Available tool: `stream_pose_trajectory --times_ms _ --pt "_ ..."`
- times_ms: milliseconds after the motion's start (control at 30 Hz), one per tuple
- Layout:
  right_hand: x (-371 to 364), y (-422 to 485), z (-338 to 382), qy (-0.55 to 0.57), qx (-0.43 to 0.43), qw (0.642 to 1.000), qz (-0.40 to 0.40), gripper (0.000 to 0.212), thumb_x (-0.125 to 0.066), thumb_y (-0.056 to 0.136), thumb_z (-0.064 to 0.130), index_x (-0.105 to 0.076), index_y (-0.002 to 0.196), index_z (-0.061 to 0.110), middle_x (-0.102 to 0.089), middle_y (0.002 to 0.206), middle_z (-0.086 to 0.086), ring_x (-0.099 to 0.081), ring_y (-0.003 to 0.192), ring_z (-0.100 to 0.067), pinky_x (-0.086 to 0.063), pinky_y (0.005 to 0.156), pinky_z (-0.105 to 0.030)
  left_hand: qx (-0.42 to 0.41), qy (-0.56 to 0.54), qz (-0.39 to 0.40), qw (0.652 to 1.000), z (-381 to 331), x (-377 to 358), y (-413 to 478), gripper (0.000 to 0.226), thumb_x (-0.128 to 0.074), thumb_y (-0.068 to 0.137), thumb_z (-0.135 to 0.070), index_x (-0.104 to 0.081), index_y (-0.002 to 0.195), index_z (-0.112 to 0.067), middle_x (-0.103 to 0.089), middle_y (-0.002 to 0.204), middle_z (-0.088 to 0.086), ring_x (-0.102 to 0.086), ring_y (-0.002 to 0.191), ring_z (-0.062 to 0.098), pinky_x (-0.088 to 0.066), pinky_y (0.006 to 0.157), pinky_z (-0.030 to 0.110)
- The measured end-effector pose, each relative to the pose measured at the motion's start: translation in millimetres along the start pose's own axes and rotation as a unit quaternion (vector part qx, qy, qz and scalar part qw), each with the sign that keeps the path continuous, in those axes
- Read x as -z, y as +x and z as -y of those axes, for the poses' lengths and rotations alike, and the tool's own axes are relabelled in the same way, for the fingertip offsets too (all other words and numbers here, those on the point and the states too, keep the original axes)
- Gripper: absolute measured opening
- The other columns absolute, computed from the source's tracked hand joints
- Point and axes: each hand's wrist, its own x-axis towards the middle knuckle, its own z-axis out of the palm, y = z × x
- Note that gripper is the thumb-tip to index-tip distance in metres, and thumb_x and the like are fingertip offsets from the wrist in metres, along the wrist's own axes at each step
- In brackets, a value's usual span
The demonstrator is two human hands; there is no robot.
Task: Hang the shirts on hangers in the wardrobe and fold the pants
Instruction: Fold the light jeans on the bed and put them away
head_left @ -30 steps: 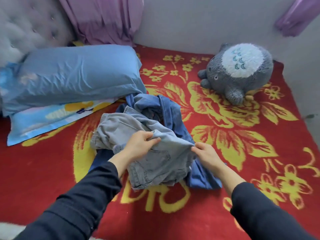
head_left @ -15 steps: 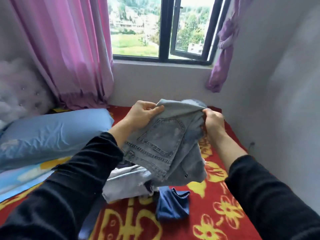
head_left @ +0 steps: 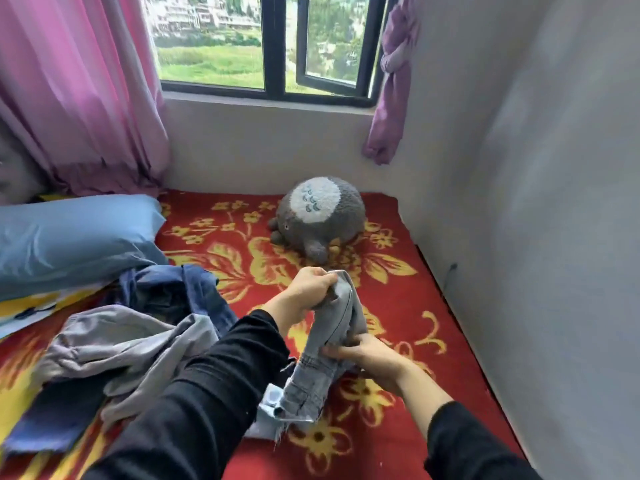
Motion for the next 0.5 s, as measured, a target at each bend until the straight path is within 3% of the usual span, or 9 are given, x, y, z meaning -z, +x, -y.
stream_pose_trajectory --times_ms 100,233,300,367,433,500 --pt "8.7 0.8 -12.2 0.032 0.020 0.999 -0.038 0.046 -0.079 0.076 0.038 -0.070 0.105 0.003 -0.073 0.101 -0.011 -0.070 0.091 -0.025 -0.056 0.074 -0.036 0.033 -0.032 0.006 0.999 -6.9 -17.4 3.2 0.025 -0.051 0.096 -0.016 -0.055 0.073 -0.010 -0.052 0.075 0.010 -0.048 0.065 0.020 -0.038 0.058 0.028" --pt "20.3 7.2 -14.2 0.052 0.055 0.986 -0.152 0.017 -0.055 0.095 0.013 -0.067 0.103 0.004 -0.072 0.099 -0.018 -0.067 0.088 -0.026 -0.057 0.081 -0.045 0.051 -0.094 0.037 0.994 -12.1 -28.2 -1.0 0.020 -0.050 0.097 -0.015 -0.063 0.083 -0.012 -0.065 0.075 0.001 -0.061 0.064 0.012 -0.047 0.056 0.023" --pt "29.3 6.3 -3.5 0.130 0.069 0.977 -0.151 0.017 -0.049 0.099 0.014 -0.065 0.104 0.009 -0.073 0.080 -0.005 -0.070 0.073 -0.017 -0.059 0.065 -0.036 0.047 -0.106 0.062 0.991 -11.4 -24.9 -2.3 0.020 -0.047 0.099 -0.017 -0.066 0.096 -0.016 -0.072 0.086 -0.004 -0.067 0.077 0.012 -0.050 0.069 0.027" --pt "44.5 5.8 11.3 0.218 0.077 0.961 -0.153 0.014 -0.047 0.101 0.017 -0.059 0.101 0.011 -0.063 0.055 0.006 -0.060 0.046 -0.008 -0.050 0.045 -0.025 0.047 -0.090 0.040 0.994 -4.9 -15.3 -2.3 0.020 -0.044 0.099 -0.016 -0.064 0.102 -0.019 -0.074 0.102 -0.003 -0.067 0.091 0.015 -0.047 0.075 0.030" --pt "65.5 7.0 25.3 0.271 0.090 0.942 -0.174 0.013 -0.046 0.101 0.019 -0.057 0.104 0.013 -0.057 0.053 0.004 -0.053 0.041 -0.008 -0.044 0.040 -0.023 0.059 -0.040 -0.004 0.997 10.8 -3.4 -8.2 0.020 -0.049 0.096 -0.009 -0.065 0.105 -0.017 -0.069 0.115 0.006 -0.063 0.093 0.016 -0.046 0.068 0.027" --pt "83.8 6.6 38.3 0.293 0.105 0.930 -0.194 0.013 -0.045 0.101 0.018 -0.058 0.105 0.019 -0.054 0.061 0.000 -0.048 0.044 -0.011 -0.041 0.042 -0.022 0.085 0.027 -0.003 0.996 37.3 2.8 -21.1 0.028 -0.053 0.090 -0.002 -0.064 0.115 -0.012 -0.061 0.128 0.009 -0.058 0.102 0.016 -0.049 0.074 0.030"
